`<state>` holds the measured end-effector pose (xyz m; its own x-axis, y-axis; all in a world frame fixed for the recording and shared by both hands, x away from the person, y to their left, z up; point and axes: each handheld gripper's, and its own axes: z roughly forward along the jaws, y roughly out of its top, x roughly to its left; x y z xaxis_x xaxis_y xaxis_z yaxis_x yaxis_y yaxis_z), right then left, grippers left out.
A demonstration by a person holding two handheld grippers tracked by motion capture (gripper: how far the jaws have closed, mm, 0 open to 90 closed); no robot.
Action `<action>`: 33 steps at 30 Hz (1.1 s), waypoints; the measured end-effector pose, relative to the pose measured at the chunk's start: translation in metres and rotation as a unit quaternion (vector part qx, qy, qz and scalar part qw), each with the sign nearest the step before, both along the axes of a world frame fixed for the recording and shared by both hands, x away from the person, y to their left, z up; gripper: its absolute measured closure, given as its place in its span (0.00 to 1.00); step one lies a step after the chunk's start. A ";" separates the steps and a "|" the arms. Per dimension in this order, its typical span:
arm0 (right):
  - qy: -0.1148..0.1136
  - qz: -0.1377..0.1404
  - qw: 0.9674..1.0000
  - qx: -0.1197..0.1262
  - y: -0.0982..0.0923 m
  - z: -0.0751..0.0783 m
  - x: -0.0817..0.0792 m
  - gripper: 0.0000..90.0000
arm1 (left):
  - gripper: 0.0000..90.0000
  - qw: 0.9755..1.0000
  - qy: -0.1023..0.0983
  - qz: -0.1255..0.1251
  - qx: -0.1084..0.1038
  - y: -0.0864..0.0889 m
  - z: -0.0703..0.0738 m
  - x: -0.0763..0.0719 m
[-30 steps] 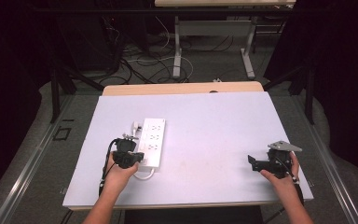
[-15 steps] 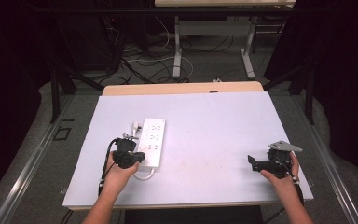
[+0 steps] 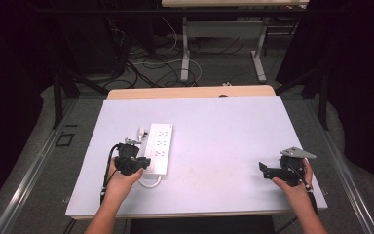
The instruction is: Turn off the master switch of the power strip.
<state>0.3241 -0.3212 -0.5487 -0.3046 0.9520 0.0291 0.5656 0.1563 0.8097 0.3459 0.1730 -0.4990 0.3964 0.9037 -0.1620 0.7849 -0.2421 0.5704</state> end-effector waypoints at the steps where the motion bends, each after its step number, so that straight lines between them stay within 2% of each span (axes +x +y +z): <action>1: 0.000 0.000 1.000 0.000 0.000 0.000 0.000 0.00 | 0.82 1.000 -0.003 0.004 0.000 0.000 0.000 0.000; 14: -0.001 -0.001 1.000 -0.001 -0.001 0.001 0.000 0.00 | 0.67 1.000 -0.014 0.010 -0.006 0.013 0.006 -0.002; 22: 0.000 -0.002 1.000 -0.002 -0.001 0.001 -0.001 0.00 | 0.59 0.999 -0.034 0.020 -0.003 0.022 0.007 -0.003; 25: -0.001 -0.002 1.000 -0.002 -0.001 0.001 -0.001 0.00 | 0.55 0.999 -0.035 0.018 -0.006 0.025 0.007 -0.003; 30: -0.004 -0.003 1.000 -0.002 -0.001 0.001 -0.001 0.00 | 0.46 0.999 -0.041 0.015 0.006 0.031 0.005 -0.003; 33: -0.006 -0.009 1.000 0.000 0.000 0.001 -0.001 0.00 | 0.45 0.998 -0.058 0.009 0.000 0.035 0.003 -0.003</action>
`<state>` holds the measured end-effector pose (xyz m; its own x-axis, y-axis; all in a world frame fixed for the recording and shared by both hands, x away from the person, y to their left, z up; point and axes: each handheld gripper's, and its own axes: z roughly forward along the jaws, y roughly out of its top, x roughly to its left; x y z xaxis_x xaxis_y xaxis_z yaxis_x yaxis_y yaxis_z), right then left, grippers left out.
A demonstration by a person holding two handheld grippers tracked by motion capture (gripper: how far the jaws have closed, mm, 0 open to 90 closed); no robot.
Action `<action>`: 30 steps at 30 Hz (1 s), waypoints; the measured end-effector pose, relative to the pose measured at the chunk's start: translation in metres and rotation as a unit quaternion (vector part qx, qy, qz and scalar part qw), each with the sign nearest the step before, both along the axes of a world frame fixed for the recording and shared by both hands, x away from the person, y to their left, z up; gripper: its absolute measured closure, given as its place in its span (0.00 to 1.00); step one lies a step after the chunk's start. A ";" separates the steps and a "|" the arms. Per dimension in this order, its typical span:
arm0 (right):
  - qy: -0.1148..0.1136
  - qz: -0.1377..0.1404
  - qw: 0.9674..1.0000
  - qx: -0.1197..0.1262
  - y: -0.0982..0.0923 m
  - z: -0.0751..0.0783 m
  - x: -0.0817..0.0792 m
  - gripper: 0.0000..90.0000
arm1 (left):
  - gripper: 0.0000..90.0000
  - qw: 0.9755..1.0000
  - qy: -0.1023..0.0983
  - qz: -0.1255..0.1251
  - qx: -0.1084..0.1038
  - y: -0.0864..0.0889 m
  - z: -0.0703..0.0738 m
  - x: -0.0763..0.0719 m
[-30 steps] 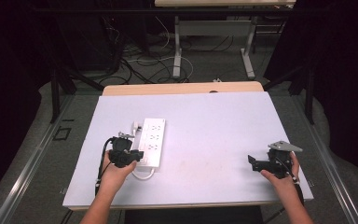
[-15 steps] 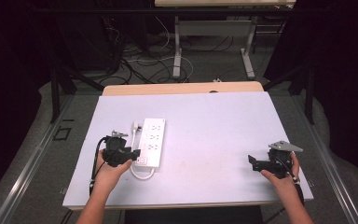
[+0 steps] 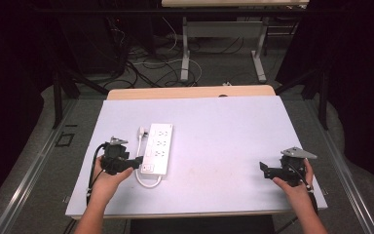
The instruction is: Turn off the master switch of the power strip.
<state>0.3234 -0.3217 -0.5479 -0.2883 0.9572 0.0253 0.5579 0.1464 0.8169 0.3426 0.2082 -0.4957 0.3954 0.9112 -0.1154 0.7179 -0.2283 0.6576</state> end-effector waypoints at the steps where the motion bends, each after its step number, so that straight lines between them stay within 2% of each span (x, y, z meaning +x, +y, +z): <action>1: 0.000 0.000 1.000 0.000 0.000 0.000 0.000 0.00 | 0.44 1.000 -0.004 -0.001 0.004 0.002 0.000 0.000; 6: -0.001 0.001 1.000 -0.002 -0.001 0.000 0.000 0.00 | 0.36 1.000 -0.020 0.013 0.010 0.011 0.003 0.001; 8: 0.000 0.000 1.000 0.000 0.000 0.000 0.000 0.00 | 0.34 1.000 -0.022 0.016 0.001 0.015 0.003 0.001; 14: 0.002 0.001 1.000 -0.001 0.000 0.000 0.000 0.00 | 0.18 0.999 -0.031 0.028 -0.014 0.024 0.002 0.002; 16: 0.000 -0.001 1.000 0.000 0.000 0.000 0.000 0.00 | 0.17 0.999 -0.032 0.032 -0.023 0.026 0.001 0.001; 17: 0.005 0.003 1.000 0.000 0.000 0.000 -0.001 0.00 | 0.13 0.999 -0.033 0.034 -0.027 0.027 0.001 0.001; 18: 0.005 0.003 1.000 0.000 0.000 0.000 -0.001 0.00 | 0.13 0.998 -0.038 0.039 -0.029 0.027 0.001 0.001; 23: 0.001 -0.001 1.000 0.000 0.000 0.000 0.000 0.00 | 0.00 0.997 -0.042 0.038 -0.045 0.032 -0.005 -0.001; 30: 0.005 0.003 1.000 0.002 0.000 0.000 -0.001 0.00 | 0.00 0.996 -0.057 0.045 -0.057 0.042 -0.014 -0.005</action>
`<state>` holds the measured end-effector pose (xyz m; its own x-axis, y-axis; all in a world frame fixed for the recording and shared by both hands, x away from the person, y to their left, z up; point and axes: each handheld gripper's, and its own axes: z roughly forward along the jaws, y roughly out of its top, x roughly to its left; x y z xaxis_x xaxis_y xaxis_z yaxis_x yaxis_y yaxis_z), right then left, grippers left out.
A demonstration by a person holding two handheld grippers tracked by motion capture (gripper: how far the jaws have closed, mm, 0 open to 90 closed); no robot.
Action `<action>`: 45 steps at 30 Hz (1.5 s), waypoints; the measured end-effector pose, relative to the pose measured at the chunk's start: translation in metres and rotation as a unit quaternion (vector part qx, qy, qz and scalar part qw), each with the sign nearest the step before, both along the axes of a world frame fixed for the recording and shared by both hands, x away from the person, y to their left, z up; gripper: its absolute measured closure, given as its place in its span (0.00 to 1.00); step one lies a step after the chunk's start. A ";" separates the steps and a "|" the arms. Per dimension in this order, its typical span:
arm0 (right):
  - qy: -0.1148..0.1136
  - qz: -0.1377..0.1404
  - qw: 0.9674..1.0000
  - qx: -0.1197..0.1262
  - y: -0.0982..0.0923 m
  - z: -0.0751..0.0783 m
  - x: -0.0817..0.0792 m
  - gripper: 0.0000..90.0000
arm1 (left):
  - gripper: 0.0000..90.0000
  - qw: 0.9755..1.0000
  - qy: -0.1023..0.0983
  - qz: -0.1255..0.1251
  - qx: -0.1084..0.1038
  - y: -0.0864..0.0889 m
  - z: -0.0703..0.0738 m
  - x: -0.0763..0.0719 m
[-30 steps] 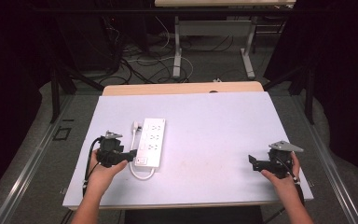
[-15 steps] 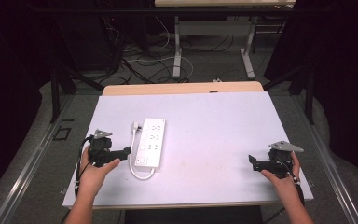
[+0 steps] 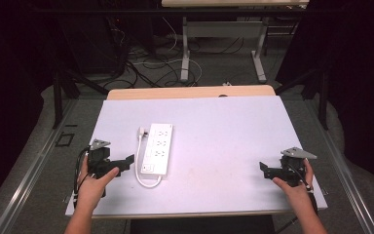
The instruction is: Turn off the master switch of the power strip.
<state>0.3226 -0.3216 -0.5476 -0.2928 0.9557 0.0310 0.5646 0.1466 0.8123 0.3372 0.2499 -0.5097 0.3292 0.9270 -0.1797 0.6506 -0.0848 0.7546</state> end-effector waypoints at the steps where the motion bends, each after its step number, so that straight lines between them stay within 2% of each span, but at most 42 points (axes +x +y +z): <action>1: 0.000 0.000 1.000 0.000 0.000 0.000 0.000 0.00 | 0.00 1.000 -0.002 0.002 -0.002 0.002 -0.001 -0.001; 6: 0.003 -0.002 1.000 0.001 0.000 0.000 0.000 0.00 | 0.00 1.000 -0.017 0.012 -0.005 0.010 -0.005 -0.004; 7: 0.002 0.000 1.000 0.003 0.000 0.000 0.000 0.00 | 0.00 1.000 -0.011 0.010 -0.003 0.012 -0.005 -0.005; 8: 0.002 0.000 1.000 0.002 0.000 0.000 0.000 0.00 | 0.00 1.000 -0.017 0.013 -0.005 0.013 -0.007 -0.005; 14: 0.003 0.000 1.000 -0.001 0.000 -0.001 0.000 0.00 | 0.01 0.999 -0.023 0.022 -0.008 0.020 -0.012 -0.007; 21: 0.003 0.000 1.000 0.000 0.000 -0.001 0.000 0.00 | 0.01 0.999 -0.023 0.034 -0.011 0.027 -0.017 -0.007; 24: 0.003 0.001 1.000 0.000 0.000 -0.001 0.001 0.00 | 0.01 0.999 -0.018 0.033 -0.004 0.029 -0.020 -0.008; 37: 0.005 0.002 1.000 -0.001 -0.001 -0.003 0.001 0.00 | 0.02 0.999 -0.023 0.041 -0.002 0.032 -0.031 -0.007; 45: 0.003 0.002 1.000 -0.005 -0.002 -0.003 0.002 0.00 | 0.03 0.999 -0.017 0.047 0.007 0.035 -0.039 -0.006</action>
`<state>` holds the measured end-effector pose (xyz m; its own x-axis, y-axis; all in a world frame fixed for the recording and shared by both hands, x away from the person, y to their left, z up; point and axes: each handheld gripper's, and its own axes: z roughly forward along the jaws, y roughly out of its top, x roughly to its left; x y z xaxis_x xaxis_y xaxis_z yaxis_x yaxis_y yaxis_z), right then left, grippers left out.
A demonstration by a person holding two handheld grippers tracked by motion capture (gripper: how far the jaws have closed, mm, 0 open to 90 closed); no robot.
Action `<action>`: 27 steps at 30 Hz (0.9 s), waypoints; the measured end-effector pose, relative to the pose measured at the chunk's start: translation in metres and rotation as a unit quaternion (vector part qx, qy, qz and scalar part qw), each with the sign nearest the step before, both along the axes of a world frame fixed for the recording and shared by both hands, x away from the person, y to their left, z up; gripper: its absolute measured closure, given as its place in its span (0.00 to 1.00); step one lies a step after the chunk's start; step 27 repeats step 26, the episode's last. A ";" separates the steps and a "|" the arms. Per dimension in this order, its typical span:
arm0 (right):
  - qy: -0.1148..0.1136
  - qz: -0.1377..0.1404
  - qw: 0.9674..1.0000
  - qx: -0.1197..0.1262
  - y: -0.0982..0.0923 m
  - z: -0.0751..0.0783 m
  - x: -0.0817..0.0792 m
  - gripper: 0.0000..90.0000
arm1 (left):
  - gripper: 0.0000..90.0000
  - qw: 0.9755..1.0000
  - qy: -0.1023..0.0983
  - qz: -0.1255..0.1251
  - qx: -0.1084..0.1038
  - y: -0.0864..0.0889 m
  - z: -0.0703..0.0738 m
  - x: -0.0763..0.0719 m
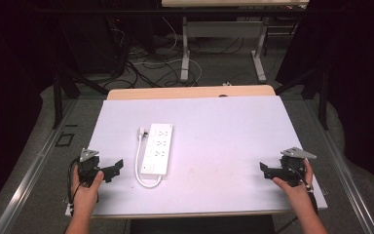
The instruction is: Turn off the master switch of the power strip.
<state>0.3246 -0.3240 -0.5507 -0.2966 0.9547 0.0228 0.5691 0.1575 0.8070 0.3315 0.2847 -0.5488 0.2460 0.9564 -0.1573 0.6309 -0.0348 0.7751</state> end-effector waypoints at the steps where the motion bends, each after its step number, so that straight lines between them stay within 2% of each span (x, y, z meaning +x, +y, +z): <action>1: 0.000 0.000 1.000 0.000 0.000 0.000 0.000 0.00 | 0.03 1.000 0.001 0.001 0.001 0.000 -0.001 0.000; 27: 0.001 0.000 1.000 0.000 0.000 -0.001 0.001 0.00 | 0.04 1.000 0.008 0.007 0.002 0.004 -0.005 0.002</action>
